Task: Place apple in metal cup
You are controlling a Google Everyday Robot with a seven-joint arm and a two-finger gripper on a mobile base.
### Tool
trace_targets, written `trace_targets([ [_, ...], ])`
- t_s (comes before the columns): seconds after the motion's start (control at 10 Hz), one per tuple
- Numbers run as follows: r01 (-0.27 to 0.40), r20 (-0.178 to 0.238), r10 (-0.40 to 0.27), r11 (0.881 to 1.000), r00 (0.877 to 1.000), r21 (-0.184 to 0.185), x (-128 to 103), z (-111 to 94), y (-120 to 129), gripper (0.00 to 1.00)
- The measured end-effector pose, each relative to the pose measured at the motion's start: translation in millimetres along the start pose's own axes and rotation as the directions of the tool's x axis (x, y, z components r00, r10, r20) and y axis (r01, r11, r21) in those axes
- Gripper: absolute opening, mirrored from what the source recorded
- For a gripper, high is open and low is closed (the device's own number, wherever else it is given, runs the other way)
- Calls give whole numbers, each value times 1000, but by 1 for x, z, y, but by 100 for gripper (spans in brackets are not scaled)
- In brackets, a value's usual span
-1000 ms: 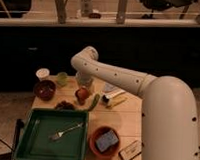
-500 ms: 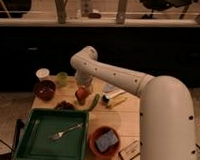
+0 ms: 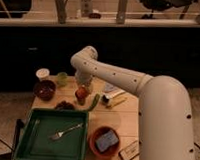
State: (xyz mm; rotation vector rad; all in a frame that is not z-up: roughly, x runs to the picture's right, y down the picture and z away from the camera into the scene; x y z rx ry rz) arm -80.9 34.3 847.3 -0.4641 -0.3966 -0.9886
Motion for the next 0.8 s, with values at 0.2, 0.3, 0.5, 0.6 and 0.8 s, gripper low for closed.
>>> trace_targets([
  [0.2,-5,1,5,1000,1000,1,2,1,1,0],
  [0.3,-6,1,6,1000,1000,3,3,1,0,0],
  [0.5,-11,4,11,1000,1000,4,5,2,1,0],
  [0.6,-12,5,12,1000,1000,5,5,2,1,0],
  [0.8,-16,7,16,1000,1000,6,8,4,0,0],
])
